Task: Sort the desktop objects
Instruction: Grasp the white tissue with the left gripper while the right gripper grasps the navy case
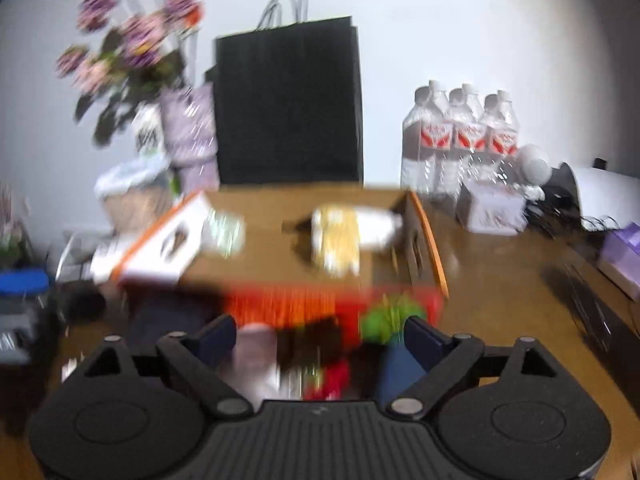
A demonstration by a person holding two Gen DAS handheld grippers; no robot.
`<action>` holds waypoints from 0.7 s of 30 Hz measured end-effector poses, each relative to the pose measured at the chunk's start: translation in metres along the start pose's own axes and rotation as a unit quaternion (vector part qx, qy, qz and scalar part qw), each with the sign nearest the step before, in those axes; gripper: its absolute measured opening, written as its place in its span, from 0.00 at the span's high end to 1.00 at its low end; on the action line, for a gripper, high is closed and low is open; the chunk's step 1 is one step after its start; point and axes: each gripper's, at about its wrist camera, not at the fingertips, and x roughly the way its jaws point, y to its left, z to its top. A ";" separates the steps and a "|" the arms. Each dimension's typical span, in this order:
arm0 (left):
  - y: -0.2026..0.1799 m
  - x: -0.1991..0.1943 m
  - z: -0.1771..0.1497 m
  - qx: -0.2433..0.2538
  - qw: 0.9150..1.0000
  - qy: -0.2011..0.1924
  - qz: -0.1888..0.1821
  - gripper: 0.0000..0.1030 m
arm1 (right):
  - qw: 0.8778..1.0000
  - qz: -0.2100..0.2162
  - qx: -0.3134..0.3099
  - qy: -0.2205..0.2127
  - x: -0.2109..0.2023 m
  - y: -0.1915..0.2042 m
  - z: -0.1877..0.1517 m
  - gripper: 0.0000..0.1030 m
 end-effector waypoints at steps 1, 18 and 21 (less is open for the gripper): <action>-0.002 -0.013 -0.017 -0.004 1.000 -0.004 0.011 0.00 | 1.000 0.005 0.000 0.000 -0.010 0.002 -0.016 0.12; -0.049 -0.064 -0.129 0.076 0.994 -0.031 0.069 0.00 | 0.999 0.024 0.013 -0.036 -0.083 -0.001 -0.121 0.08; -0.045 -0.065 -0.132 0.064 0.995 -0.032 0.063 0.00 | 0.998 0.033 0.040 -0.023 -0.079 -0.009 -0.118 0.08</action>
